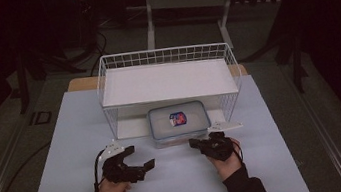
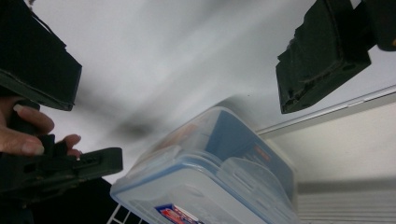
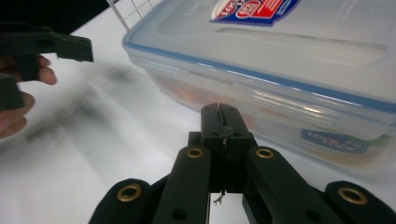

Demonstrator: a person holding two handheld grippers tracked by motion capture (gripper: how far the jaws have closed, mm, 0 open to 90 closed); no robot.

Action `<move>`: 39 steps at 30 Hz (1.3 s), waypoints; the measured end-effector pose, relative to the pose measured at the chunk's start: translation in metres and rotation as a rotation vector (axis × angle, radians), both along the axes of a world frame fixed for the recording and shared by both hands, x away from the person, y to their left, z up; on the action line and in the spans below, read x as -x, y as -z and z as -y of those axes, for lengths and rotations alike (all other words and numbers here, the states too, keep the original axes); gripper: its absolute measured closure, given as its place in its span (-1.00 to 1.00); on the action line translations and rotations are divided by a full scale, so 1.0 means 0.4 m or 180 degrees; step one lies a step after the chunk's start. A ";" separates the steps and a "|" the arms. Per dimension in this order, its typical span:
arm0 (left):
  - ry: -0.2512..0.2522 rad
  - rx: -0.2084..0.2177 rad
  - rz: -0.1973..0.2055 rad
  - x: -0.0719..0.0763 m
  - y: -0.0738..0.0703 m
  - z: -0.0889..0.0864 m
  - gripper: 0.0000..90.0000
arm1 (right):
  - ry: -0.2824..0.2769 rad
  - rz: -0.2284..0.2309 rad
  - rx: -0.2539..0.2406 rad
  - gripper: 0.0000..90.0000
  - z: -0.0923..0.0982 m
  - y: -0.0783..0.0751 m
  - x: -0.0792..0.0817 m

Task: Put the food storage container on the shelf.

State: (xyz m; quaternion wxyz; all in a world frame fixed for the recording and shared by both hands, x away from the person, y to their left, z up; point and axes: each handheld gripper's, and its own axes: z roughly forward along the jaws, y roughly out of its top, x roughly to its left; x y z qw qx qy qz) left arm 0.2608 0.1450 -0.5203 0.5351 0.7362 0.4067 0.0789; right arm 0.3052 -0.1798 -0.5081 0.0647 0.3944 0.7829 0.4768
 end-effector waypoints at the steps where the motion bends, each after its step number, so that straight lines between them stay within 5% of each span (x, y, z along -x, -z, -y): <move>1: 0.0003 -0.0022 0.0035 0.001 0.000 0.003 -0.99 | -0.0001 -0.0014 0.0005 1.00 -0.001 0.002 -0.003; 7: 0.0016 -0.0092 0.0208 0.009 -0.009 0.014 -0.99 | 0.0066 -0.0101 0.0005 1.00 -0.007 0.019 -0.028; 39: 0.0055 -0.0127 0.0305 0.017 -0.015 0.011 -0.99 | 0.0313 -0.0032 -0.0038 0.99 -0.105 0.033 -0.159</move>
